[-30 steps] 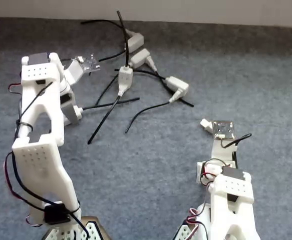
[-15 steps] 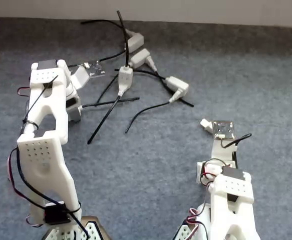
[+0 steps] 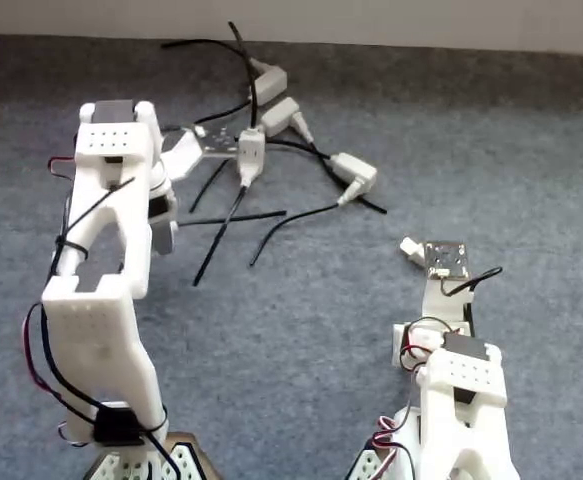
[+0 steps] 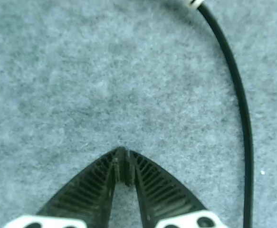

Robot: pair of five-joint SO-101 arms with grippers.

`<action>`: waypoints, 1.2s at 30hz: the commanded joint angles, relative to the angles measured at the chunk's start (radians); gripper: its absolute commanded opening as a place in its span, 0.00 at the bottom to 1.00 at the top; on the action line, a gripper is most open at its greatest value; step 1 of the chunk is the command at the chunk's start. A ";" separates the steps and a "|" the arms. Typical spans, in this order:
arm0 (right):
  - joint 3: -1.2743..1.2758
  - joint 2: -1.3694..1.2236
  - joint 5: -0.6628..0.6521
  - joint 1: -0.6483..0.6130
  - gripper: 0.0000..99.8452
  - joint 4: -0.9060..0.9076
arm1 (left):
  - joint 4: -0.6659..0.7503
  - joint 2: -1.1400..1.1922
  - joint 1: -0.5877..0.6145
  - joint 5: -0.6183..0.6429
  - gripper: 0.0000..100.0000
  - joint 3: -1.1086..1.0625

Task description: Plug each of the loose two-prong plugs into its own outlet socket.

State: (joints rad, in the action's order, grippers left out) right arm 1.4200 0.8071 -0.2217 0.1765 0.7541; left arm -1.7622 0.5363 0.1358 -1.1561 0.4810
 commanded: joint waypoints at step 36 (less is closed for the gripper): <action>0.002 0.010 0.005 0.004 0.01 -0.028 | 0.942 -1.029 -0.509 1.490 0.01 -1.377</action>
State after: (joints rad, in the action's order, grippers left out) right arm 1.4200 0.8071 -0.2217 0.1765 0.7541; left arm -0.8477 -0.4641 -0.3798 0.3721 -0.8800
